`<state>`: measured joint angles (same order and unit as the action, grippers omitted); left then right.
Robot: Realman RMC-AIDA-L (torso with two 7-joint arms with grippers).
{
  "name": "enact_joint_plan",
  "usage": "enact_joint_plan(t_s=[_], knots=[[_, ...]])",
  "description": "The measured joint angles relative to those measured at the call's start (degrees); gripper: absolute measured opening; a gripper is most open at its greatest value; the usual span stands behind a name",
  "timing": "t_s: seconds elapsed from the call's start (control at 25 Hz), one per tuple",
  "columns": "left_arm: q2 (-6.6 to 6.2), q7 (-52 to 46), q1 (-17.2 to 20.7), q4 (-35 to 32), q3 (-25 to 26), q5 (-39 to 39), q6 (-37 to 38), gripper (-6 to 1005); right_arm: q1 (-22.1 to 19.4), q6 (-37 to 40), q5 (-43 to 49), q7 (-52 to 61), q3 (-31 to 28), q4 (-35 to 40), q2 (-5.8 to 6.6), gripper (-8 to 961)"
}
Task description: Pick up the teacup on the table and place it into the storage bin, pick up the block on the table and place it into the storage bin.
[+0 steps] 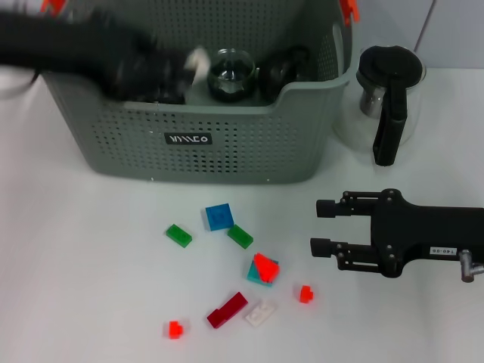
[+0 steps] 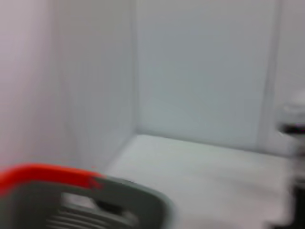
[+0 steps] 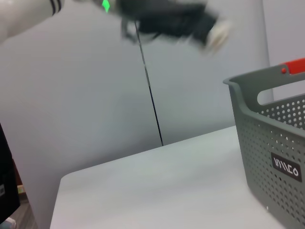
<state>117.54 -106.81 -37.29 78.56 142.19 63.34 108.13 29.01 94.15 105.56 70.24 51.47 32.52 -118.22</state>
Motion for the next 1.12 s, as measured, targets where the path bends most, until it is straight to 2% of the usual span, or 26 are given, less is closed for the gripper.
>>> enact_joint_plan(t_s=[0.12, 0.24, 0.36, 0.48, 0.56, 0.76, 0.84, 0.96, 1.12], knots=[[0.1, -6.1, -3.7, 0.2, -2.9, -3.8, -10.3, 191, 0.0, 0.0, 0.0, 0.1, 0.0, 0.0, -0.08, 644], [0.4, -10.0, -6.1, -2.7, -9.0, -9.6, -21.0, 192, 0.0, 0.0, 0.0, 0.1, 0.0, 0.0, -0.18, 644], [0.55, -12.1, -8.3, -8.4, -15.7, -15.1, -30.0, 193, 0.0, -0.1, 0.0, 0.1, -0.2, 0.0, -0.28, 645], [0.99, -13.8, -10.3, -14.1, -19.7, -20.1, -36.7, 194, 0.0, 0.0, 0.0, 0.2, -0.2, 0.0, -0.28, 645], [1.77, -14.3, -12.1, -18.9, -21.6, -23.8, -41.4, 195, 0.2, 0.0, 0.0, 0.2, -0.2, 0.0, -0.27, 645], [3.72, -15.2, -16.5, -27.6, -23.1, -31.7, -47.2, 197, 0.2, 0.0, 0.0, 0.2, -0.2, 0.0, -0.25, 645], [4.03, -16.6, -17.1, -28.6, -23.1, -32.9, -48.7, 197, 0.3, 0.1, 0.0, 0.2, -0.2, 0.0, -0.28, 645], [4.7, -18.2, -16.9, -27.5, -22.6, -33.2, -50.1, 198, 0.3, 0.1, 0.0, 0.2, -0.2, 0.0, -0.3, 646], [5.6, -19.7, -14.5, -21.1, -20.5, -30.9, -48.2, 200, 0.4, 0.1, 0.0, 0.2, -0.1, 0.0, -0.32, 646]])
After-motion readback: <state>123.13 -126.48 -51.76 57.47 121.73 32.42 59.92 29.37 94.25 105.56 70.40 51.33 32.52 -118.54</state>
